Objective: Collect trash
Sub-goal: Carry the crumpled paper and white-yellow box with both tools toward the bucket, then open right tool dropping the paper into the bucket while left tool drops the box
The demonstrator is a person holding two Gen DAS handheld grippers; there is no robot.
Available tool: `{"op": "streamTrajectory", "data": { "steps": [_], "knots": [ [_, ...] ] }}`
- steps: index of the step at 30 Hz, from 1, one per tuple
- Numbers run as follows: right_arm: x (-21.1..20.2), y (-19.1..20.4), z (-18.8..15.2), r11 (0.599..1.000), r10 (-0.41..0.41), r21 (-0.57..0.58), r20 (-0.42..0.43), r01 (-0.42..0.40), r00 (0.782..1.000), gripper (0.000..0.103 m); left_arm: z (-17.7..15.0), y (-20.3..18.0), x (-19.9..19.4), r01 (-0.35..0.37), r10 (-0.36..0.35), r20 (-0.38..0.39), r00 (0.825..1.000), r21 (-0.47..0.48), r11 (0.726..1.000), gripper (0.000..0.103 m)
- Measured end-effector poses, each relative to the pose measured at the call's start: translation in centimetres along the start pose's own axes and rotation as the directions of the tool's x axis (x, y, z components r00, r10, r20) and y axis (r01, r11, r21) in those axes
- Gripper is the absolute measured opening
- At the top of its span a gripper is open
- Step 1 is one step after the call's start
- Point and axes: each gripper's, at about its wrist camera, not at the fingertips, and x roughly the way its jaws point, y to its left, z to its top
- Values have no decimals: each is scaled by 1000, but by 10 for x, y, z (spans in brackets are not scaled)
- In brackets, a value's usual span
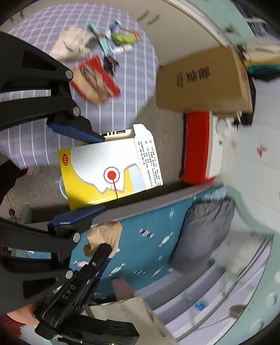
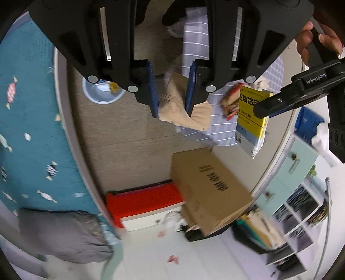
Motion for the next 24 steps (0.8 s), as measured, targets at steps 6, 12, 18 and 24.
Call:
{"op": "streamTrajectory", "data": {
  "steps": [6, 12, 18, 24],
  "knots": [
    [-21, -51, 5, 998, -46, 44, 33, 44, 998, 25, 3, -56, 23, 29, -28, -20, 999, 70, 997, 57],
    [-17, -84, 12, 994, -63, 97, 56, 58, 996, 63, 7, -83, 38, 32, -28, -42, 999, 114, 993, 57],
    [-23, -104, 14, 992, -62, 112, 52, 56, 997, 63, 14, -105, 48, 40, -30, -63, 998, 156, 987, 57],
    [-44, -104, 15, 992, -102, 88, 104, 93, 989, 64, 20, -125, 57, 46, -33, -71, 997, 197, 979, 57]
  ]
}}
